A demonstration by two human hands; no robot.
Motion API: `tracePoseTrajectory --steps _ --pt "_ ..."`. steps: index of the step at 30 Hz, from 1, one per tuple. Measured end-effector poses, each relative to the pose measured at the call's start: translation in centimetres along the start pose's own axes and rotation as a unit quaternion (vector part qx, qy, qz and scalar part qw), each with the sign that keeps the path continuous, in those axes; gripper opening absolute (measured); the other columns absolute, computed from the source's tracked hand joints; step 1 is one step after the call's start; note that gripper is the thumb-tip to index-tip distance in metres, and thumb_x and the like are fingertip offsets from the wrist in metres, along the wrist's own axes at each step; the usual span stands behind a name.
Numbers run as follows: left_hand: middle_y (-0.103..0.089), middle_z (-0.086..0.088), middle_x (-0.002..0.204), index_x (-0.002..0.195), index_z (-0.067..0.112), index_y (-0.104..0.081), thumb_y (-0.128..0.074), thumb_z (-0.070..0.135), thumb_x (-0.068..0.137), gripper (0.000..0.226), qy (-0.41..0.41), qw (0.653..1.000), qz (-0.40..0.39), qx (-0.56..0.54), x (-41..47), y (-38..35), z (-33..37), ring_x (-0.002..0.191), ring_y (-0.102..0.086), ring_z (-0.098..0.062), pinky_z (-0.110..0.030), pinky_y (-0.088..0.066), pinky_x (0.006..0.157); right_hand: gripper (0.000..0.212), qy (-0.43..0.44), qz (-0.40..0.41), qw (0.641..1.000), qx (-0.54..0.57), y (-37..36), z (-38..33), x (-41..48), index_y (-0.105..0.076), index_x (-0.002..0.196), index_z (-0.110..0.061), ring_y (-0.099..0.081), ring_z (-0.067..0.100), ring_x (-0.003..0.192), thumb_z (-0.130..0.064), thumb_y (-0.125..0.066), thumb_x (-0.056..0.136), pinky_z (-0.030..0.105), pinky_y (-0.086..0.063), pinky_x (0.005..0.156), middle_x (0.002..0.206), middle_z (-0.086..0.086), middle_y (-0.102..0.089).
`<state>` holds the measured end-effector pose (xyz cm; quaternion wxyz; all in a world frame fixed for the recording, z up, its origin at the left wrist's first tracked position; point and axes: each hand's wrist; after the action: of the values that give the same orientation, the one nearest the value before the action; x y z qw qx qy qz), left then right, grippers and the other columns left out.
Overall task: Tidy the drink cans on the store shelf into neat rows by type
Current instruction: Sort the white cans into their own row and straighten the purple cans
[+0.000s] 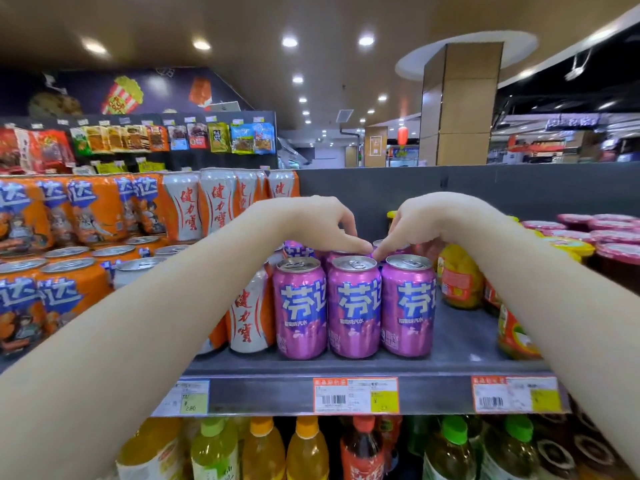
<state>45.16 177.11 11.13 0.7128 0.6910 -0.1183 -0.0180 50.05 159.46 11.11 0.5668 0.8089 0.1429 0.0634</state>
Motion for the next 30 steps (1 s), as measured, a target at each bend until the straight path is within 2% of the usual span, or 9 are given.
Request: tracePoseTrajectory --steps 2,4,7,9,11,16,19,23,30 --pt "-0.072 0.017 0.092 0.105 0.037 -0.071 -0.058 0.083 0.076 0.055 -0.001 1.0 -0.018 -0.001 0.7 -0.1 -0.2 0.09 -0.067 -0.006 -0.033 -0.056 0.085 0.046 0.006 0.014 1.0 0.01 -0.1 0.2 0.4 -0.072 0.105 -0.012 -0.074 0.021 0.08 -0.041 -0.087 0.073 0.025 -0.057 0.053 0.096 0.006 -0.074" --pt "-0.071 0.017 0.079 0.105 0.036 -0.072 -0.063 0.079 0.076 0.053 -0.013 1.0 -0.025 -0.012 0.9 0.1 -0.5 0.083 -0.068 -0.004 -0.028 -0.055 0.079 0.041 0.019 0.014 0.999 0.034 0.1 0.5 0.8 -0.074 0.109 -0.013 -0.073 0.021 0.086 -0.031 -0.087 0.074 0.027 -0.06 0.059 0.1 0.005 -0.072" --pt "-0.065 0.026 0.087 0.114 0.033 -0.074 -0.07 0.061 0.084 0.041 -0.046 0.998 -0.033 -0.023 0.7 0.9 -1.3 0.084 -0.064 0.002 -0.021 -0.052 0.078 0.044 0.023 -0.026 0.996 0.086 0.7 1.1 1.2 -0.073 0.116 -0.016 -0.071 0.025 0.095 -0.015 -0.087 0.074 0.034 -0.063 0.073 0.107 0.006 -0.071" --pt "-0.07 0.024 0.091 0.117 0.034 -0.073 -0.074 0.054 0.084 0.038 -0.055 0.996 -0.053 -0.047 0.7 1.3 -2.4 0.087 -0.068 0.003 -0.024 -0.055 0.086 0.048 0.024 -0.039 0.992 0.119 1.0 1.3 1.5 -0.071 0.118 -0.018 -0.07 0.027 0.1 -0.011 -0.087 0.074 0.036 -0.063 0.076 0.113 0.007 -0.071" --pt "-0.074 0.021 0.1 0.123 0.036 -0.069 -0.077 0.049 0.084 0.042 -0.064 0.993 -0.071 -0.069 0.8 1.4 -3.6 0.093 -0.069 0.004 -0.026 -0.054 0.091 0.05 0.037 -0.039 0.988 0.145 1.1 1.4 1.7 -0.069 0.121 -0.021 -0.069 0.025 0.102 -0.01 -0.086 0.075 0.036 -0.062 0.077 0.115 0.004 -0.069" --pt "-0.071 0.016 0.114 0.131 0.04 -0.062 -0.077 0.039 0.087 0.047 -0.085 0.99 -0.061 -0.091 0.5 1.1 -6.0 0.1 -0.065 0.003 -0.017 -0.049 0.084 0.057 0.07 -0.054 0.985 0.146 1.8 0.5 1.6 -0.063 0.134 -0.021 -0.068 0.023 0.107 -0.01 -0.081 0.081 0.039 -0.06 0.09 0.121 0.002 -0.067" --pt "-0.07 0.018 0.113 0.13 0.041 -0.063 -0.077 0.042 0.087 0.045 -0.081 0.988 -0.041 -0.123 -0.1 1.4 -7.5 0.098 -0.066 0.005 -0.02 -0.051 0.085 0.058 0.08 -0.066 0.983 0.151 2.0 -0.3 1.4 -0.061 0.137 -0.02 -0.069 0.022 0.107 -0.009 -0.079 0.083 0.04 -0.059 0.091 0.125 0.004 -0.067" --pt "-0.073 0.018 0.107 0.129 0.04 -0.062 -0.073 0.046 0.089 0.042 -0.069 0.987 -0.019 -0.144 -0.7 1.8 -8.7 0.091 -0.066 0.01 -0.013 -0.047 0.076 0.056 0.085 -0.056 0.982 0.161 2.0 -1.5 1.2 -0.06 0.136 -0.018 -0.07 0.024 0.103 -0.01 -0.079 0.084 0.041 -0.059 0.091 0.114 0.003 -0.069" --pt "-0.072 0.016 0.112 0.132 0.041 -0.058 -0.075 0.046 0.087 0.049 -0.075 0.988 -0.05 -0.123 -0.5 0.9 -7.8 0.098 -0.068 0.001 -0.028 -0.054 0.092 0.055 0.078 -0.055 0.988 0.121 1.1 -3.3 1.6 -0.064 0.13 -0.019 -0.071 0.027 0.103 -0.01 -0.083 0.079 0.04 -0.061 0.087 0.12 0.008 -0.069"
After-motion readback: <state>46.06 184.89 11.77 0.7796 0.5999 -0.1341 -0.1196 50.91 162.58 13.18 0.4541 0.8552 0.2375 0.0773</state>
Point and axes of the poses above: each hand's wrist, its own x-axis towards the middle knuckle, its own y-axis out of the back of the hand, z = x × y
